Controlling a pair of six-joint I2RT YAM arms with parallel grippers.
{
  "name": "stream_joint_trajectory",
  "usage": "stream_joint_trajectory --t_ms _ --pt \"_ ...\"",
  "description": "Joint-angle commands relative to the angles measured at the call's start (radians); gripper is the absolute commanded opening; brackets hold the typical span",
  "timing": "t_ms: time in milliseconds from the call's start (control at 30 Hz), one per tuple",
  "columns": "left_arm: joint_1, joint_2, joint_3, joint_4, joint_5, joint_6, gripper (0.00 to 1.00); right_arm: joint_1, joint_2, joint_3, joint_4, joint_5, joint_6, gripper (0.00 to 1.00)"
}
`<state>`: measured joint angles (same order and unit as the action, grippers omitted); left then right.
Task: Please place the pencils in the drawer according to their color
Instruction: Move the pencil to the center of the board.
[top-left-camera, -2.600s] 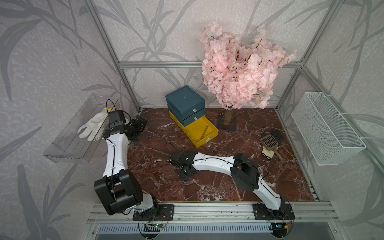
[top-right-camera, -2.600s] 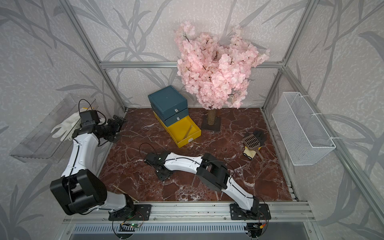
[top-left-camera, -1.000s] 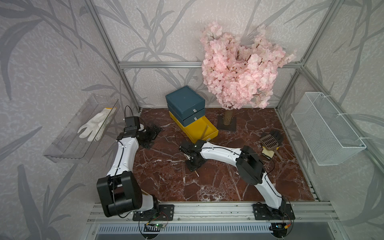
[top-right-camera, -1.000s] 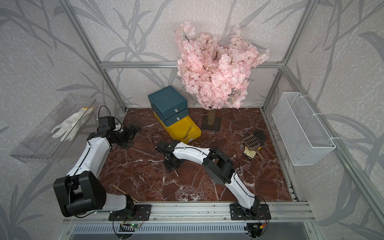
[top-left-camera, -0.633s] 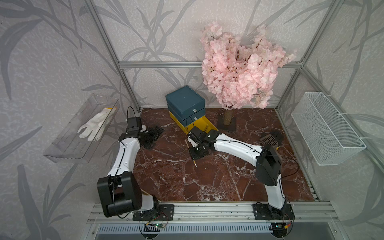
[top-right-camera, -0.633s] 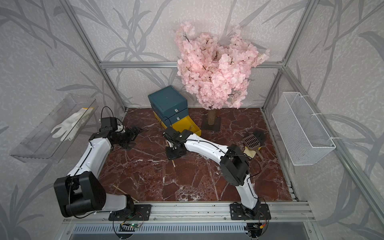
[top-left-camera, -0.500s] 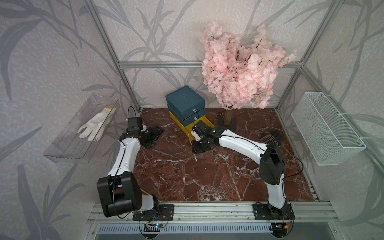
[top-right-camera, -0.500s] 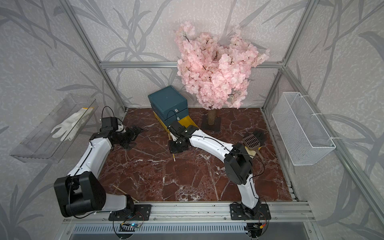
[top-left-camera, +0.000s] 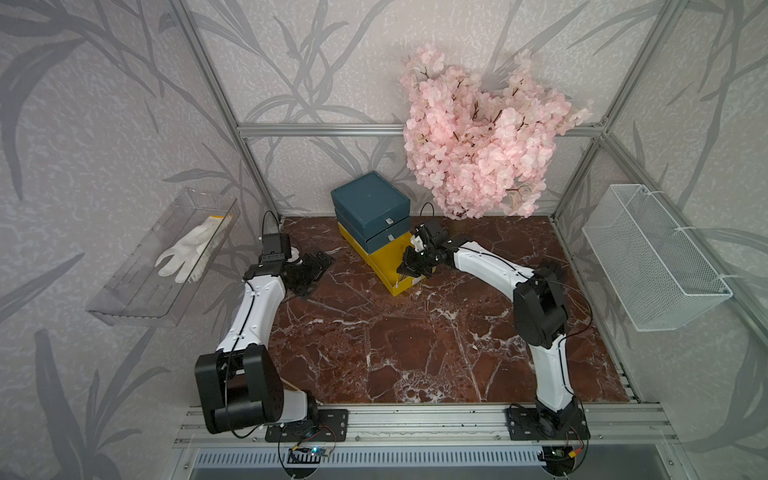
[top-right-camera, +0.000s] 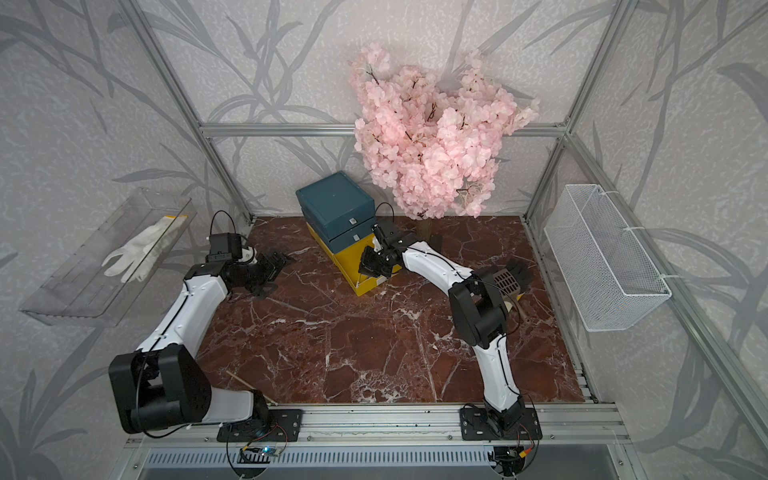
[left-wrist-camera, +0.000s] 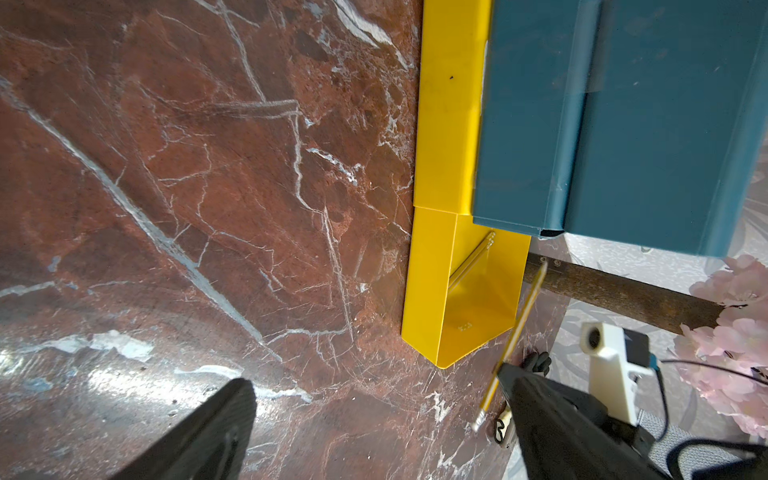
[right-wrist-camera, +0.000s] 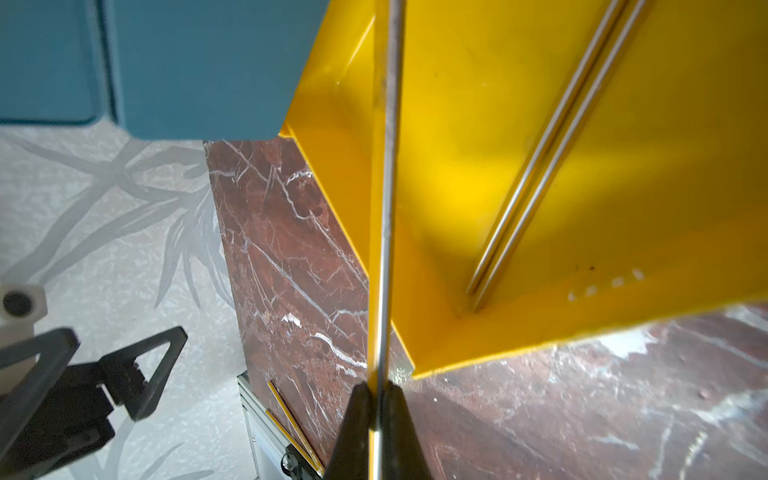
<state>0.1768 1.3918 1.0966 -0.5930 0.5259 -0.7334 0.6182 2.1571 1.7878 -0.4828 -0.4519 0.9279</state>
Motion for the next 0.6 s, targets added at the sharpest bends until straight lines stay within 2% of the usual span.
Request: stream_joint_trajectory --t_ms 0,200,267,333,400,567 --pt "-0.013 -0.016 0.005 0.009 -0.006 0.006 1.0 -0.016 0.067 0.056 0.048 -0.029 0.074 0.0" --pt "-0.022 -0.021 0.006 0.008 -0.009 0.002 1.0 -0.047 0.185 0.193 -0.005 0.009 0.062 0.0" --pt "-0.023 -0.024 0.006 0.007 -0.011 0.002 1.0 -0.05 0.208 0.251 -0.056 0.035 0.028 0.14" --pt "-0.025 -0.027 0.006 0.006 -0.013 0.002 1.0 -0.049 0.219 0.3 -0.106 0.052 -0.008 0.35" --pt "-0.026 -0.029 0.005 0.004 -0.013 0.003 1.0 -0.049 0.208 0.313 -0.131 0.069 -0.035 0.46" --pt "-0.026 -0.05 0.014 -0.02 -0.033 0.023 1.0 -0.02 0.111 0.262 -0.156 0.101 -0.117 0.5"
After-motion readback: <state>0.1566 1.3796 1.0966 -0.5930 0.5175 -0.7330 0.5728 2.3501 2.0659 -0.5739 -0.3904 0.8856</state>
